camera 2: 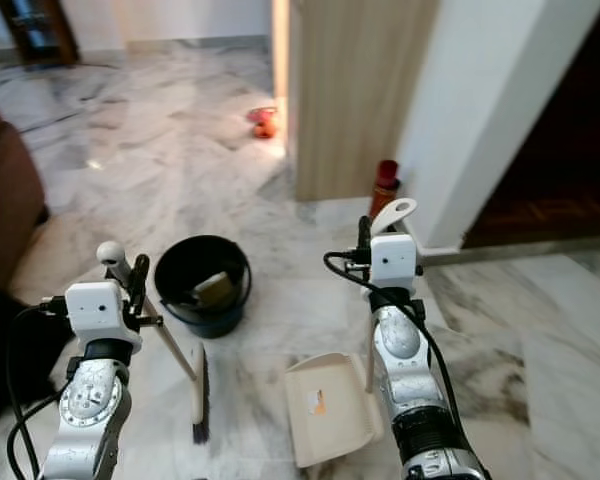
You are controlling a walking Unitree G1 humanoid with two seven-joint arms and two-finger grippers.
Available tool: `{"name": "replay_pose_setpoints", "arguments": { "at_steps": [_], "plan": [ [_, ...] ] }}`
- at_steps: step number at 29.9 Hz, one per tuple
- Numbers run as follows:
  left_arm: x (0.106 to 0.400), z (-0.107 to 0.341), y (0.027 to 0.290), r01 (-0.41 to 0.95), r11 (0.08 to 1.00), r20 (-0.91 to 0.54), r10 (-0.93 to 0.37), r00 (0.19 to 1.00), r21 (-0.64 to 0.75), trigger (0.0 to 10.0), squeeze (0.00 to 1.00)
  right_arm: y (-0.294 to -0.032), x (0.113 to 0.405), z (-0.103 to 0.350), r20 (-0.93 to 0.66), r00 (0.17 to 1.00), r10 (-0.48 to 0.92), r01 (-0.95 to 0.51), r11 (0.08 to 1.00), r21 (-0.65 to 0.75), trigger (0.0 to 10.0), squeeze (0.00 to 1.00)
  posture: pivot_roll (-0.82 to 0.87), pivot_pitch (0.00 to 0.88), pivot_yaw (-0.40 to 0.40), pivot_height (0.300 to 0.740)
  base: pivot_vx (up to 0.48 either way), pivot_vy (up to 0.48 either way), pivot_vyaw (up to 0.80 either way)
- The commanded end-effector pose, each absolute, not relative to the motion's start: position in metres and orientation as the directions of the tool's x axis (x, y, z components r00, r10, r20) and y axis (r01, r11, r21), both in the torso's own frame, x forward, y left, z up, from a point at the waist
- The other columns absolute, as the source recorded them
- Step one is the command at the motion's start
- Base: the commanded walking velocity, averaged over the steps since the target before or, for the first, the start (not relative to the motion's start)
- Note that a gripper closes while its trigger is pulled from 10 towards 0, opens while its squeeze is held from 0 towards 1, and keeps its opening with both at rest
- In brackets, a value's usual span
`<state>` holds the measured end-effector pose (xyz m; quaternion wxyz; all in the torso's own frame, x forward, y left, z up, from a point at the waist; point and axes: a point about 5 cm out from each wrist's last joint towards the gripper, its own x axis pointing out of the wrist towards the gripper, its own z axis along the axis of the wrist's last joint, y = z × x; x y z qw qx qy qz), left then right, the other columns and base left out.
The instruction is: Sweep floor
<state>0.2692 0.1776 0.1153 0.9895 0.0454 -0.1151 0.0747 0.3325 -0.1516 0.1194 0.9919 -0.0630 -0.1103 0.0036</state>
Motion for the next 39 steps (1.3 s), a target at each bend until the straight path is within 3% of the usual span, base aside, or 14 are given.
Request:
{"name": "replay_pose_setpoints", "arguments": {
  "at_steps": [1, 10, 15, 39],
  "plan": [
    [0.2702, 0.1202, 0.1787, -0.160, 0.984, 0.263, 0.134, 0.955, 0.083, 10.0, 0.00, -0.1492, 0.3346, 0.1291, 0.255, 0.967, 0.027, 0.002, 0.994, -0.112, 10.0, 0.00, 0.12, 0.054, -0.003, 0.740, 0.000, 0.000, -0.80],
    [0.2738, 0.1205, 0.1765, -0.157, 0.981, 0.261, 0.122, 0.958, 0.116, 10.0, 0.00, -0.1463, 0.3346, 0.1284, 0.253, 0.967, 0.035, -0.003, 0.992, -0.123, 10.0, 0.00, 0.12, 0.039, -0.006, 0.740, 0.000, 0.000, -0.80],
    [0.2752, 0.1208, 0.1769, -0.158, 0.982, 0.263, 0.125, 0.957, 0.108, 10.0, 0.00, -0.1439, 0.3339, 0.1279, 0.252, 0.967, 0.038, -0.008, 0.993, -0.120, 10.0, 0.00, 0.11, 0.037, -0.003, 0.740, 0.000, -0.477, -0.80],
    [0.2747, 0.1205, 0.1774, -0.152, 0.984, 0.260, 0.122, 0.958, 0.097, 10.0, 0.00, -0.1406, 0.3324, 0.1272, 0.250, 0.968, 0.033, -0.004, 0.993, -0.117, 10.0, 0.00, 0.11, 0.063, 0.006, 0.740, 0.000, 0.000, -0.80]
  ]
}}
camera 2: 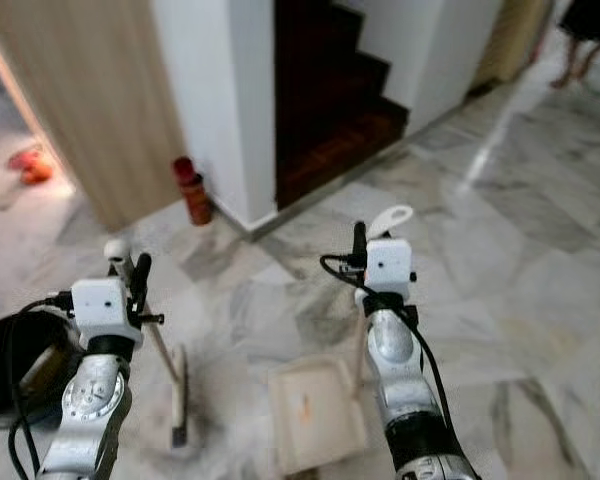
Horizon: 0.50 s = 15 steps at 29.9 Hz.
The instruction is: Sweep floor
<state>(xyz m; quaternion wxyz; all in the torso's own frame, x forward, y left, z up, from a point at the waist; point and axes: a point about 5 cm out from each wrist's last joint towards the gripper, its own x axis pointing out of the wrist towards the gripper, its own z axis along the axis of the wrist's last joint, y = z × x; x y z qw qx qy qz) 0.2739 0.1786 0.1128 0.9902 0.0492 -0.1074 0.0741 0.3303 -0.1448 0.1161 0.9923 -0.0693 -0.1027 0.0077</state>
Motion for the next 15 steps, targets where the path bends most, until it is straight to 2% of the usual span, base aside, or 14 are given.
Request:
{"name": "replay_pose_setpoints", "arguments": {
  "at_steps": [1, 15],
  "plan": [
    [0.2745, 0.1202, 0.1775, -0.150, 0.984, 0.259, 0.120, 0.958, 0.098, 10.0, 0.00, -0.1403, 0.3325, 0.1275, 0.250, 0.968, 0.033, -0.003, 0.993, -0.117, 10.0, 0.00, 0.11, 0.062, 0.007, 0.740, 0.000, 0.000, -0.80],
    [0.2768, 0.1210, 0.1732, -0.135, 0.987, 0.262, 0.106, 0.959, 0.093, 10.0, 0.00, -0.1420, 0.3314, 0.1283, 0.252, 0.967, 0.026, 0.004, 0.993, -0.118, 10.0, 0.00, 0.10, 0.064, 0.008, 0.740, 0.000, 0.000, -0.80]
  ]
}}
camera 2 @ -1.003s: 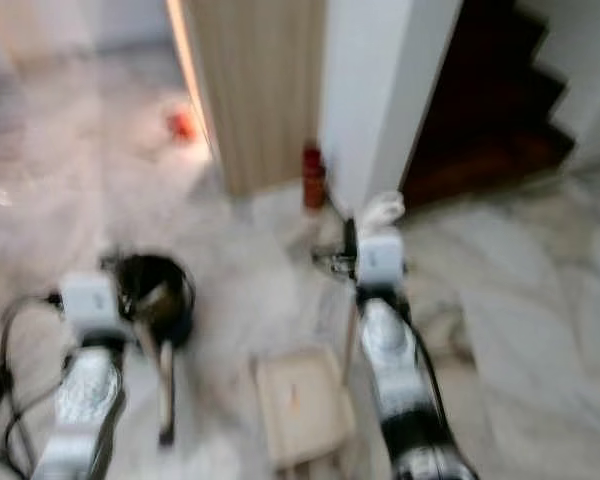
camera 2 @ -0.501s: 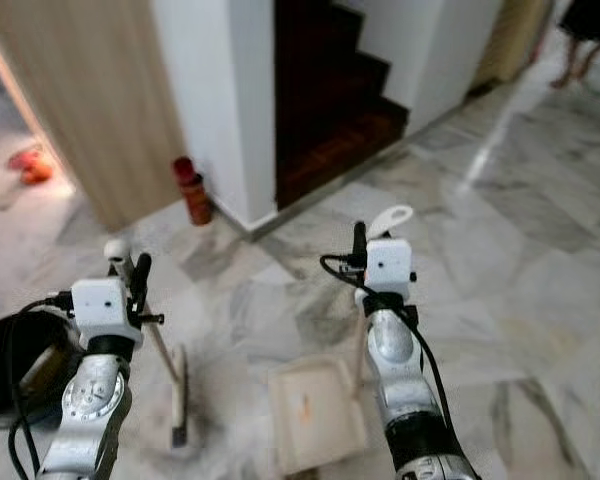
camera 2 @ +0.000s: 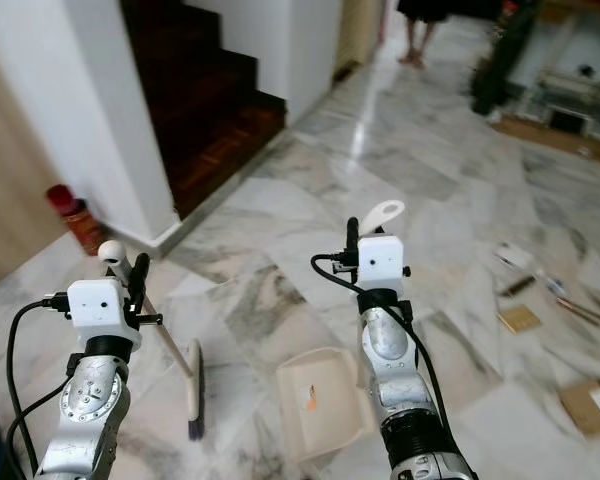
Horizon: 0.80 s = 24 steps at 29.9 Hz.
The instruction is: Sweep floor
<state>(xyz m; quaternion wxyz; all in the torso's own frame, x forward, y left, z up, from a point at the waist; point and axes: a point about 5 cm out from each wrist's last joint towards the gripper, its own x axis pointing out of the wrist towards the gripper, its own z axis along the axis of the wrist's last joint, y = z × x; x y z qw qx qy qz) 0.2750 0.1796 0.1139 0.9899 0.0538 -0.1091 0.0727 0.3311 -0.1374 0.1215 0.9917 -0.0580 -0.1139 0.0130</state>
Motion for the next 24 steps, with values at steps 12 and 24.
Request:
{"name": "replay_pose_setpoints", "arguments": {
  "at_steps": [12, 24],
  "plan": [
    [0.2789, 0.1224, 0.1706, -0.121, 0.989, 0.267, 0.095, 0.959, 0.084, 10.0, 0.00, -0.1442, 0.3315, 0.1302, 0.256, 0.966, 0.025, 0.007, 0.993, -0.122, 10.0, 0.00, 0.09, 0.070, 0.004, 0.740, 0.000, 0.000, -0.80],
    [0.2795, 0.1223, 0.1700, -0.112, 0.990, 0.268, 0.086, 0.960, 0.082, 10.0, 0.00, -0.1417, 0.3318, 0.1302, 0.254, 0.967, 0.033, -0.002, 0.992, -0.122, 10.0, 0.00, 0.09, 0.064, 0.005, 0.740, 0.000, 0.000, -0.80]
  ]
}}
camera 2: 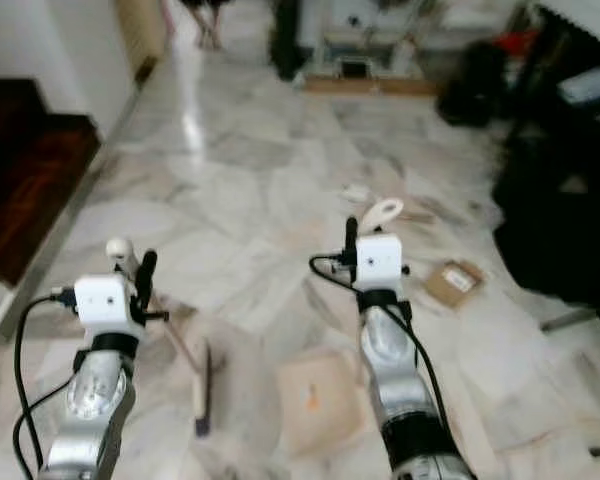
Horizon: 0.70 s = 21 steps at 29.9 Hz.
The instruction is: Sweep floor
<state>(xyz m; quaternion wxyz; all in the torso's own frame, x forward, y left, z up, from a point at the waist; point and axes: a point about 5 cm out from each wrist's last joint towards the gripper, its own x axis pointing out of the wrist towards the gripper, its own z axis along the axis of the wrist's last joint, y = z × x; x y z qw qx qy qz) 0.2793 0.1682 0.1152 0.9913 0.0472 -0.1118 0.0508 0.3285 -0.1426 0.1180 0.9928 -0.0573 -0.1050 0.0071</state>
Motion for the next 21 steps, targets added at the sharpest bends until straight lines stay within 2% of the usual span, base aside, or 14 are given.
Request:
{"name": "replay_pose_setpoints", "arguments": {
  "at_steps": [1, 12, 21],
  "plan": [
    [0.2796, 0.1224, 0.1699, -0.112, 0.990, 0.268, 0.086, 0.960, 0.082, 10.0, 0.00, -0.1417, 0.3322, 0.1306, 0.254, 0.966, 0.034, -0.003, 0.992, -0.123, 10.0, 0.00, 0.09, 0.064, 0.005, 0.740, 0.000, 0.000, -0.80],
    [0.2796, 0.1224, 0.1688, -0.101, 0.992, 0.271, 0.077, 0.960, 0.078, 10.0, 0.00, -0.1402, 0.3323, 0.1313, 0.259, 0.965, 0.041, -0.011, 0.993, -0.117, 10.0, 0.00, 0.09, 0.046, 0.008, 0.740, 0.000, 0.000, -0.80],
    [0.2795, 0.1225, 0.1683, -0.094, 0.993, 0.270, 0.071, 0.960, 0.073, 10.0, 0.00, -0.1342, 0.3312, 0.1328, 0.278, 0.958, 0.065, -0.032, 0.992, -0.123, 10.0, 0.00, 0.10, 0.037, 0.008, 0.740, 0.000, 0.000, 0.00]
  ]
}}
